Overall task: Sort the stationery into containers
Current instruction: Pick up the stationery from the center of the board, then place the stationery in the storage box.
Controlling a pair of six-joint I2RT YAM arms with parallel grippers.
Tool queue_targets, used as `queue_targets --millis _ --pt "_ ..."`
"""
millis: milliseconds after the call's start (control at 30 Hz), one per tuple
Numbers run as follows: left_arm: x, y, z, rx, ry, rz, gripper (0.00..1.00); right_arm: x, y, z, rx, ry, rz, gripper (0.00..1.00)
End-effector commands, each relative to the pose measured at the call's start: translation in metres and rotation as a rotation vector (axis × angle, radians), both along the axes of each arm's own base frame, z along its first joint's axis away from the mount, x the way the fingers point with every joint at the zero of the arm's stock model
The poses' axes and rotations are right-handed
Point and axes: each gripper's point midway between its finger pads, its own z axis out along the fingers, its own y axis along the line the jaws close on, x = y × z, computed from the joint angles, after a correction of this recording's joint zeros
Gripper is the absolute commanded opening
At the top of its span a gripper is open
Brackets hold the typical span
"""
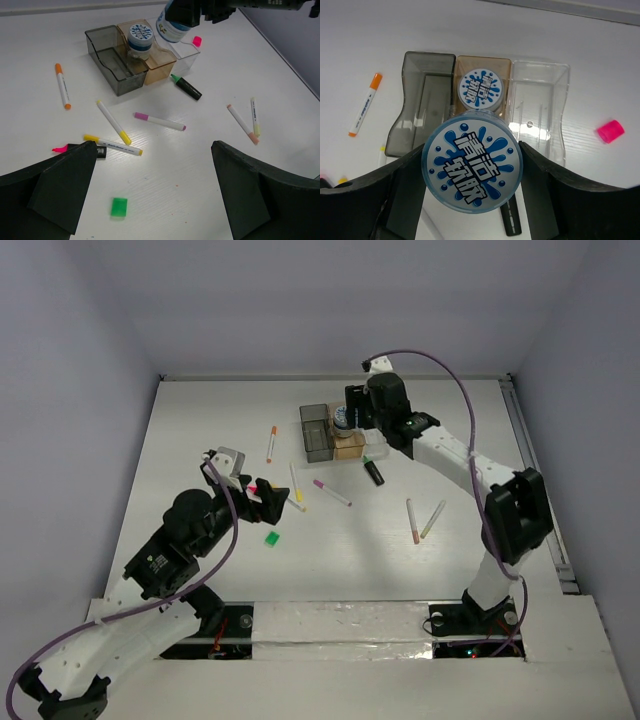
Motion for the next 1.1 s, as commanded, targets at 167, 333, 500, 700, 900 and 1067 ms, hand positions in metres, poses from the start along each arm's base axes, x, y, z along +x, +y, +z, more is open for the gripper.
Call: queue_targets --millis 167,333,500,700,900,1067 --pt "0.006 0.001 0.000 0.000 -0.007 0.022 0.98 0.028 0.042 0.012 0.057 -0.067 0.083 0.43" --pt "0.008 0.001 -0.001 0.002 -0.002 0.027 0.98 0.029 0.052 -0.002 0.048 -0.040 0.104 0.43" --pt "0.009 0.003 0.000 -0.001 -0.006 0.031 0.98 0.033 0.047 -0.027 0.006 -0.002 0.074 0.43" --pt "0.009 0.002 0.000 -0.003 -0.006 0.029 0.98 0.037 0.041 -0.049 -0.038 0.023 0.038 0.46" --pt "0.010 0.004 0.000 -0.003 -0.006 0.038 0.98 0.039 0.041 -0.052 -0.044 0.028 0.037 0.56" --pt "0.012 0.006 0.001 -0.005 -0.008 0.047 0.98 0.038 0.048 -0.042 -0.029 0.012 0.051 0.90"
